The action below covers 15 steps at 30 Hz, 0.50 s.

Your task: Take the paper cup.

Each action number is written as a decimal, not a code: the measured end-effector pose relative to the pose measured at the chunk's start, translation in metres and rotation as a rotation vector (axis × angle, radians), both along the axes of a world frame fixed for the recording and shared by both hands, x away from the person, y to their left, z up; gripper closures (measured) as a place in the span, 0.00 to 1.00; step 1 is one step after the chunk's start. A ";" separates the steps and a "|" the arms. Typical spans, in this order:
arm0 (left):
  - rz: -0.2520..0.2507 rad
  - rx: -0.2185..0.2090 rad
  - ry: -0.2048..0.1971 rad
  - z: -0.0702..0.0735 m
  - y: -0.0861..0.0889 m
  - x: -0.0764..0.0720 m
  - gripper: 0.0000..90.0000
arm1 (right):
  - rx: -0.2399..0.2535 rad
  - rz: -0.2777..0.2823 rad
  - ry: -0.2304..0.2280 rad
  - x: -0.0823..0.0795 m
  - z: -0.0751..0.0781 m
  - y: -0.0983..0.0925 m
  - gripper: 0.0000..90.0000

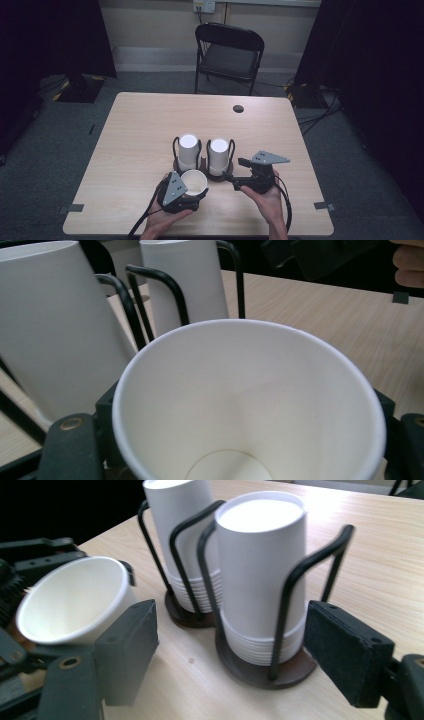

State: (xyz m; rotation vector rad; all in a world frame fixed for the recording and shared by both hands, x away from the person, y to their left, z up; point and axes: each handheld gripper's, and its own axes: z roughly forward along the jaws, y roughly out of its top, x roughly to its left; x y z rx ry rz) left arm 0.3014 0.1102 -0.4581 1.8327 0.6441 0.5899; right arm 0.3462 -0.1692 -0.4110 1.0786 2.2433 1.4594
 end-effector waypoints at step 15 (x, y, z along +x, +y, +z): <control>0.119 -0.066 0.001 0.009 0.043 0.010 0.25 | 0.055 -0.117 -0.040 -0.004 -0.016 -0.018 0.19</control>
